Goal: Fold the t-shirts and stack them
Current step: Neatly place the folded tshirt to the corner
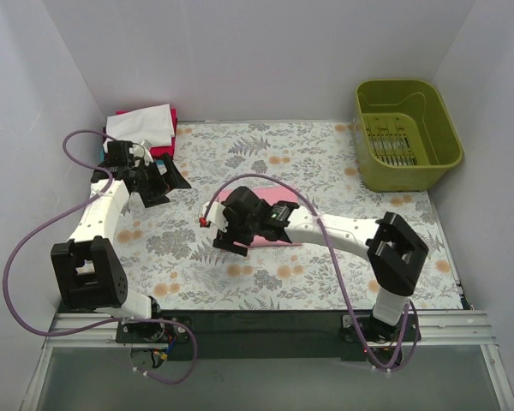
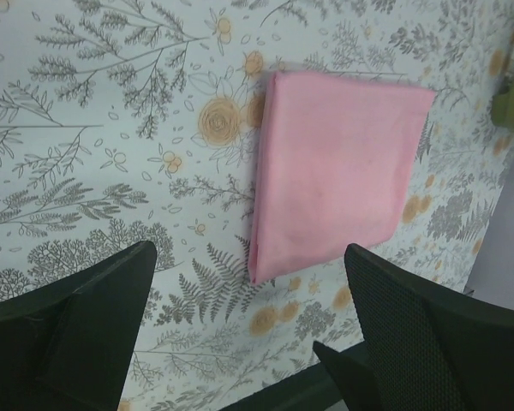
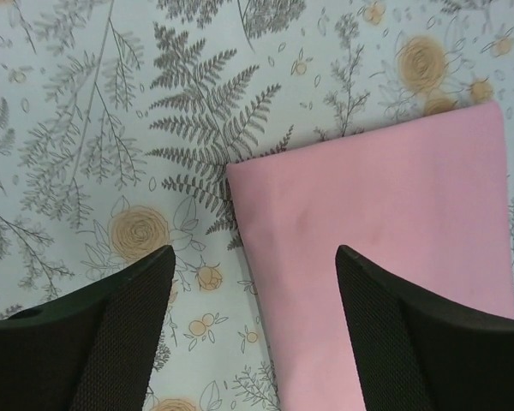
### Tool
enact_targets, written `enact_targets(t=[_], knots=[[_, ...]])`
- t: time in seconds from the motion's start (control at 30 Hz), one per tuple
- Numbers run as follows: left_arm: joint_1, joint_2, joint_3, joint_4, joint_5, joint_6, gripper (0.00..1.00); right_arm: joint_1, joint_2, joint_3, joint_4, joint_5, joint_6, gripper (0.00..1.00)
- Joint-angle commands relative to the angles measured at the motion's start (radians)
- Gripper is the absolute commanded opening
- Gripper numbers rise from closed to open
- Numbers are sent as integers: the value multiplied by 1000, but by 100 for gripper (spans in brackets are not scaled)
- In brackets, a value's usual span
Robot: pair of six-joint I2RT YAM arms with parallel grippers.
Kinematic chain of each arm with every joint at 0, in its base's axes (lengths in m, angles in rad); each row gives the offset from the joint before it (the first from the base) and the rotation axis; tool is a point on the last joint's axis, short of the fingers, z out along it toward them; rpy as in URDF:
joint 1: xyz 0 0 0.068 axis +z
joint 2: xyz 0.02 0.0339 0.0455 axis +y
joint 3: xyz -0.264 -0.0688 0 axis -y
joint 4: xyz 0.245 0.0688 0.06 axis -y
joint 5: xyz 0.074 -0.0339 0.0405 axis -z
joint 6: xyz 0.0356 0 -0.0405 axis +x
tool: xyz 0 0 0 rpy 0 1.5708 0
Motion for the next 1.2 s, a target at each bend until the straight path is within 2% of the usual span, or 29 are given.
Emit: enact_targets(t=[0.0,0.17,0.5,0.67,0.93,1.0,1.03,1.13,1.17], knots=[[2,-44,-17,-69,6,30,91,20,71,41,-10,127,-37,80],[4,-74,-86,-59,6,28,91,52,158,106,-10,116,-19,67],[5,-68,-95,-54,0,24,90,75,253,181,-9,101,1,63],[5,-84,-112,-51,-20,21,91,75,309,201,-9,99,-6,52],[5,-78,-127,-49,-25,5,91,74,365,178,-9,101,-2,54],[5,-68,-131,-49,-22,4,91,68,369,167,-10,101,-2,44],[7,-65,-137,-48,-22,4,90,60,369,167,-9,74,0,27],[7,-56,-146,-37,-6,-4,90,35,368,178,-15,53,4,3],[7,-53,-156,-33,-2,-6,89,29,362,184,-19,50,1,1]])
